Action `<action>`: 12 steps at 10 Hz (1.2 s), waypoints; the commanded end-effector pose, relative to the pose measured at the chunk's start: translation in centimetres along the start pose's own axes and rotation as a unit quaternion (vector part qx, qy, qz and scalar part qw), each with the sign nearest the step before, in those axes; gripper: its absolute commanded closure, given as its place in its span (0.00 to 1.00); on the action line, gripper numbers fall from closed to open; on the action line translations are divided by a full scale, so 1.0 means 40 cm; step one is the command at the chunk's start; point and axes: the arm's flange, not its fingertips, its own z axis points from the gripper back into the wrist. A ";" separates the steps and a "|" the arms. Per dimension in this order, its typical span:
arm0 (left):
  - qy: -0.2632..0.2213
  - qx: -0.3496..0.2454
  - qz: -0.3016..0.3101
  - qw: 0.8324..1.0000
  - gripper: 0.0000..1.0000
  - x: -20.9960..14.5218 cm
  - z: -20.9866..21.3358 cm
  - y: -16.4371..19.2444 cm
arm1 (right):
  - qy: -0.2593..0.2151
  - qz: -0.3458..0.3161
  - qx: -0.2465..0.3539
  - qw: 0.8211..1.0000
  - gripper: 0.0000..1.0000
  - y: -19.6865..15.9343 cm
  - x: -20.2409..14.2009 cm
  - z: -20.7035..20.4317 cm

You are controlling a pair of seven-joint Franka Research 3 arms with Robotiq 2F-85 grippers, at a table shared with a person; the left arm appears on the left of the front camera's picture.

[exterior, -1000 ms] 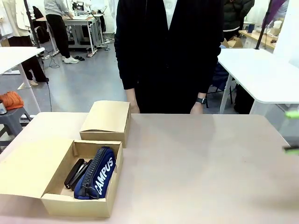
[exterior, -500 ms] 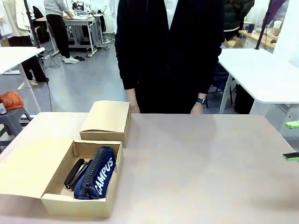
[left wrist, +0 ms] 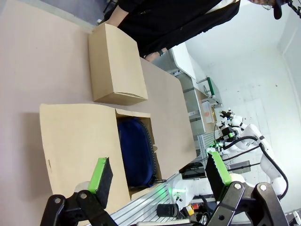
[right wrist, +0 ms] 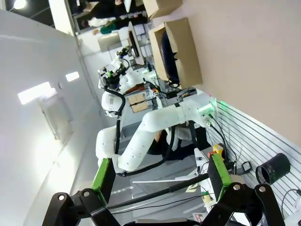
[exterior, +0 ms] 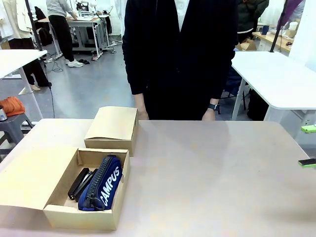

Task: Place items inside the box.
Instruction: Close the lid of the Mailer Box closest to the robot.

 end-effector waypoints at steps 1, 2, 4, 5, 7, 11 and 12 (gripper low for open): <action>-0.005 -0.009 -0.008 1.000 0.00 0.000 0.000 -0.003 | -0.003 -0.011 0.007 1.000 0.00 0.012 -0.002 0.001; -0.005 -0.009 -0.008 1.000 0.00 0.000 0.000 -0.003 | -0.003 -0.011 0.007 1.000 0.00 0.012 -0.002 0.001; 0.000 0.000 0.000 1.000 0.00 0.000 0.000 0.000 | -0.003 -0.011 0.007 1.000 0.00 0.012 -0.002 0.001; 0.011 0.017 -0.100 0.995 0.00 0.026 -0.012 -0.080 | -0.003 -0.011 0.007 1.000 0.00 0.012 -0.002 0.001; 0.144 -0.068 -0.250 0.955 0.00 0.047 -0.198 -0.240 | -0.003 -0.011 0.007 1.000 0.00 0.012 -0.002 0.001; 0.097 -0.002 -0.625 0.774 0.00 -0.029 -0.470 -0.231 | -0.003 -0.011 0.007 1.000 0.00 0.012 -0.002 0.001; 0.079 -0.014 -0.656 0.751 0.00 -0.044 -0.470 -0.183 | -0.003 -0.011 0.007 1.000 0.00 0.012 -0.002 0.001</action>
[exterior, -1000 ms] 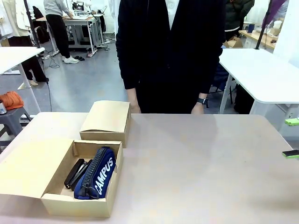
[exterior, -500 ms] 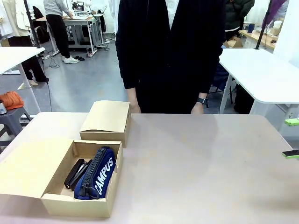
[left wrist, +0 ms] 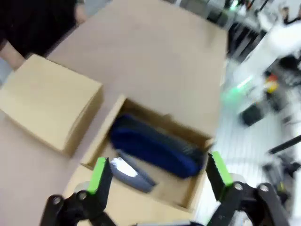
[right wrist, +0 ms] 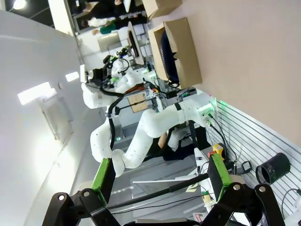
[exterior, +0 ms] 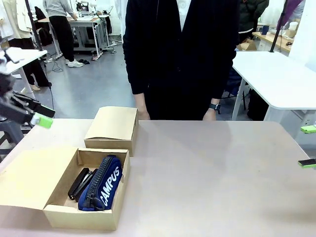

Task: Place items inside the box.
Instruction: Close the lid of the Mailer Box closest to the robot.

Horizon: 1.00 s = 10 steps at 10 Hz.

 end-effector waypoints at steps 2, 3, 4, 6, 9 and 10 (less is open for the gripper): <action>-0.112 0.183 -0.251 0.944 0.00 -0.188 0.007 0.076 | -0.003 -0.009 0.008 1.000 0.00 0.014 -0.003 0.002; -0.081 0.226 -0.216 0.946 0.00 -0.207 0.013 0.112 | -0.003 -0.009 0.008 1.000 0.00 0.014 -0.003 0.002; -0.021 0.104 -0.123 0.987 0.00 -0.081 0.065 0.107 | -0.003 -0.009 0.008 1.000 0.00 0.014 -0.003 0.002; -0.021 0.104 -0.123 0.987 0.00 -0.081 0.065 0.107 | -0.003 -0.009 0.008 1.000 0.00 0.014 -0.003 0.002; 0.036 0.043 -0.251 0.966 0.00 -0.181 0.074 0.209 | -0.003 -0.009 0.008 1.000 0.00 0.014 -0.003 0.002; 0.055 0.016 -0.264 0.963 0.00 -0.230 0.105 0.236 | -0.003 -0.009 0.008 1.000 0.00 0.014 -0.003 0.002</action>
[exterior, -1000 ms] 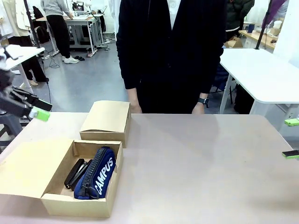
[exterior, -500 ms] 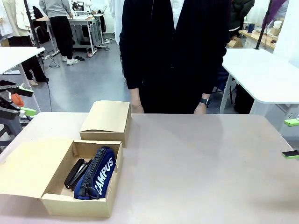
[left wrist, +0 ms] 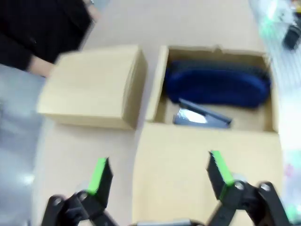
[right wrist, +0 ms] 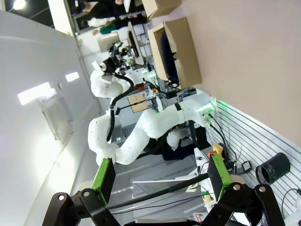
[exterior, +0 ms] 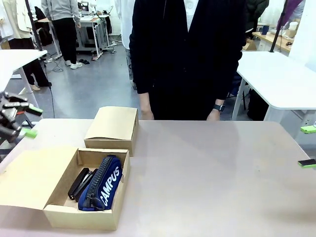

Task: Place items inside the box.
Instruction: Close the lid of the Mailer Box closest to the robot.

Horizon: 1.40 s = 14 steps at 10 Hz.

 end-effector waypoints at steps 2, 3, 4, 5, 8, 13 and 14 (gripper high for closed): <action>0.037 -0.002 -0.016 0.999 0.00 -0.170 0.118 0.061 | -0.003 -0.009 0.008 1.000 0.00 0.015 -0.003 0.003; 0.067 0.017 -0.010 0.998 0.00 -0.209 0.138 0.072 | -0.003 -0.009 0.008 1.000 0.00 0.015 -0.003 0.003; 0.096 -0.003 -0.011 0.995 0.00 -0.257 0.140 0.068 | -0.003 -0.009 0.008 1.000 0.00 0.015 -0.003 0.003; 0.111 -0.040 -0.024 0.993 0.00 -0.310 0.115 0.058 | -0.003 -0.009 0.008 1.000 0.00 0.015 -0.003 0.003; 0.201 -0.056 -0.001 0.978 0.00 -0.415 0.021 0.039 | -0.003 -0.009 0.008 1.000 0.00 0.015 -0.003 0.003; 0.041 -0.135 0.019 0.990 0.00 -0.388 -0.062 0.001 | -0.003 -0.009 0.008 1.000 0.00 0.015 -0.003 0.003; -0.003 -0.142 0.024 0.990 0.00 -0.377 -0.064 0.002 | -0.003 -0.009 0.008 1.000 0.00 0.015 -0.003 0.003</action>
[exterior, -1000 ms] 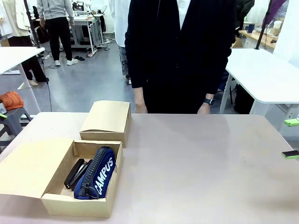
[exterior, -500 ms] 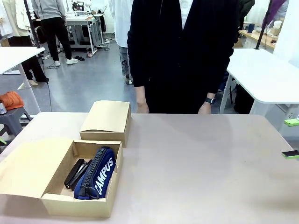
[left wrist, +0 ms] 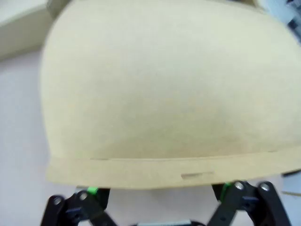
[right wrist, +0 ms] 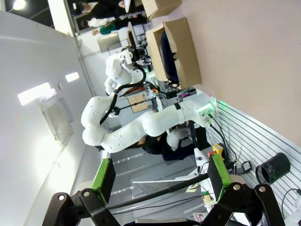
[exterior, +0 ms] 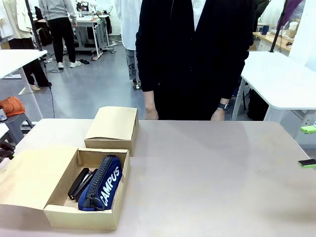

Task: Place items inside the box.
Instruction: Close the lid of the Mailer Box closest to the robot.

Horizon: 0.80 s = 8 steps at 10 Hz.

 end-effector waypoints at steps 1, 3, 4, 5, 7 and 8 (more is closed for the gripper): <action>-0.109 -0.012 0.000 0.994 0.00 0.005 0.035 0.011 | -0.002 -0.008 0.008 1.000 0.00 0.015 -0.003 0.002; -0.162 0.008 -0.007 0.987 0.00 0.043 0.067 0.002 | -0.002 -0.008 0.008 1.000 0.00 0.015 -0.003 0.002; -0.174 0.019 -0.023 0.984 0.00 0.072 0.089 -0.013 | -0.002 -0.008 0.008 1.000 0.00 0.015 -0.003 0.002; -0.198 0.018 -0.038 0.979 0.00 0.109 0.106 -0.029 | -0.002 -0.008 0.008 1.000 0.00 0.015 -0.003 0.002; -0.226 -0.008 -0.074 0.971 0.00 0.194 0.089 -0.067 | -0.002 -0.008 0.008 1.000 0.00 0.015 -0.003 0.002; -0.229 -0.028 -0.094 0.969 0.00 0.238 0.055 -0.088 | -0.002 -0.008 0.008 1.000 0.00 0.015 -0.003 0.002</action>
